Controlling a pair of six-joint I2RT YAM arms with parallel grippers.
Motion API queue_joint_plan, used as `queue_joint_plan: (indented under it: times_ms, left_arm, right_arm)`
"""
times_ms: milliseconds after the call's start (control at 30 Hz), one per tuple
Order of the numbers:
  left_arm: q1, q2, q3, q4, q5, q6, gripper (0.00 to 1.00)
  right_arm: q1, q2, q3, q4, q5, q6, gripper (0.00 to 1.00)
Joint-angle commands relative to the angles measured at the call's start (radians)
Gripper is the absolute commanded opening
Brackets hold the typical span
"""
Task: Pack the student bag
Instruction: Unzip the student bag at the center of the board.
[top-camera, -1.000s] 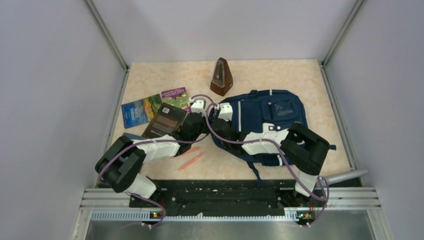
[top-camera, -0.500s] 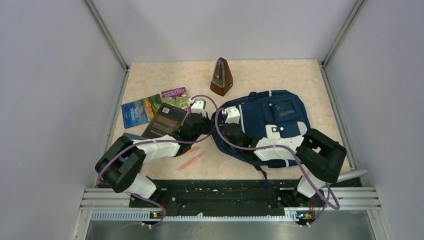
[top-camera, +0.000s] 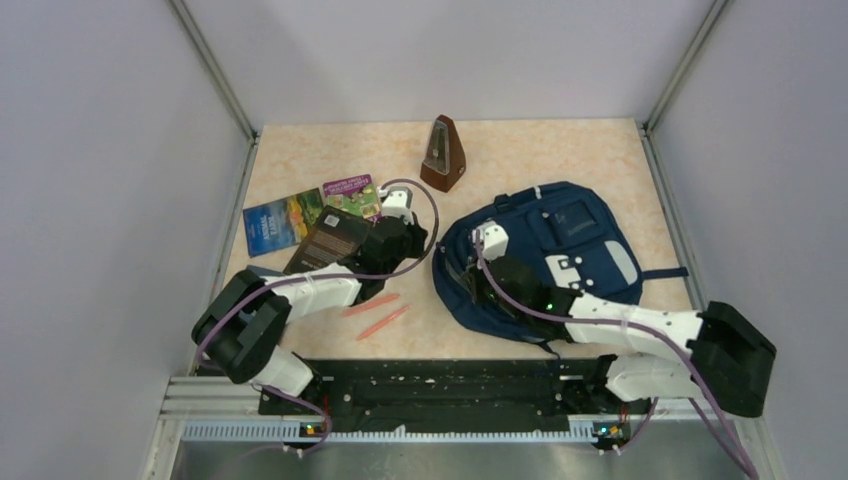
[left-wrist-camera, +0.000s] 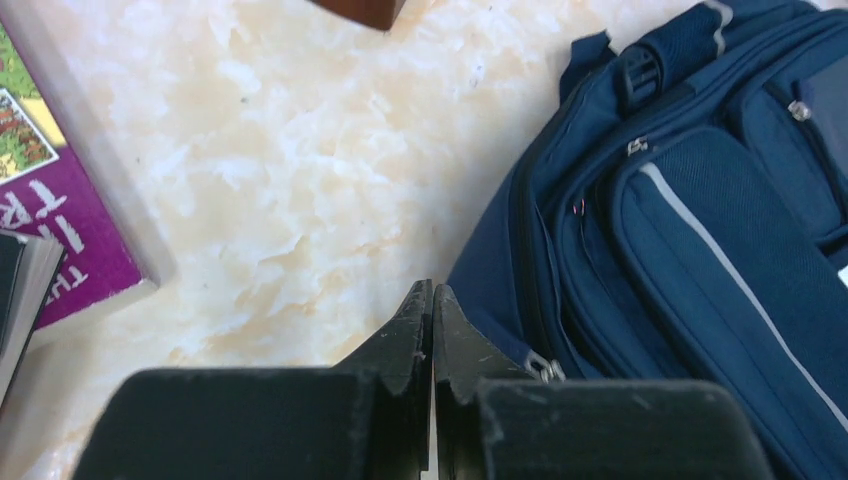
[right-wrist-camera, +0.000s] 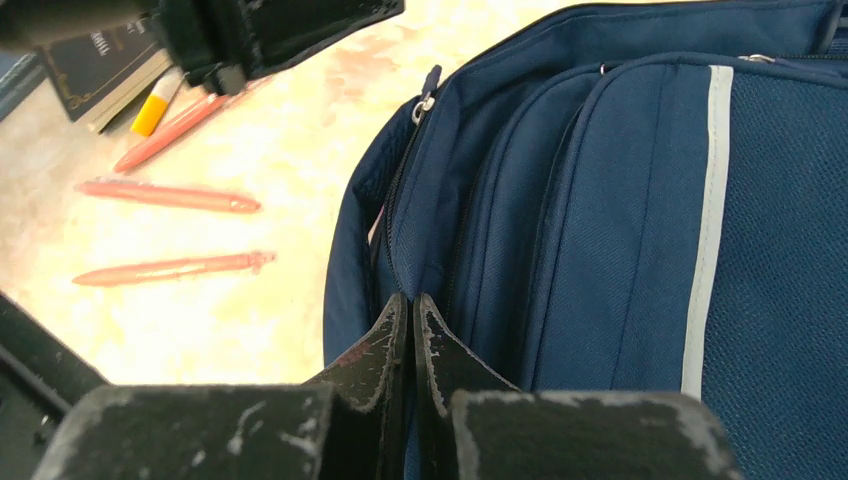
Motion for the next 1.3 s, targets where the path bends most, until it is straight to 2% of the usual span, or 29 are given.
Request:
queue_joint_plan:
  times_ms: [0,100,300,500,600,767,867,1100,1267]
  left_arm:
    - [0.003,0.028,0.061,0.040,0.022,0.016,0.00]
    - [0.003,0.034,0.063,0.055,0.053,0.013,0.00]
    - [0.003,-0.036,-0.006,0.108,0.198,0.140,0.02]
    - [0.003,-0.169,-0.125,0.088,0.195,0.183,0.55]
    - [0.004,-0.250,-0.198,0.104,0.215,0.187,0.65]
    - [0.003,-0.381,-0.246,0.098,0.452,0.280,0.68]
    - [0.003,-0.426,-0.217,0.012,0.565,0.337,0.68]
    - [0.003,-0.449,-0.116,-0.214,0.746,0.468,0.68]
    - [0.003,-0.411,-0.092,-0.223,0.784,0.515,0.66]
  right_arm:
    - [-0.002,-0.144,-0.012,-0.022,-0.072,-0.040,0.00]
    - [-0.002,-0.204,-0.020,-0.049,-0.071,-0.046,0.00]
    - [-0.002,-0.278,-0.035,-0.095,-0.044,-0.045,0.00]
    - [-0.003,-0.345,-0.018,-0.149,-0.078,-0.064,0.00]
    - [-0.002,-0.384,-0.008,-0.185,-0.088,-0.074,0.00]
    - [-0.006,-0.439,0.022,-0.233,-0.132,-0.101,0.00]
    - [-0.006,-0.468,0.051,-0.272,-0.184,-0.119,0.00]
    - [-0.009,-0.538,0.093,-0.328,-0.294,-0.142,0.00]
    - [-0.010,-0.565,0.109,-0.333,-0.360,-0.141,0.00]
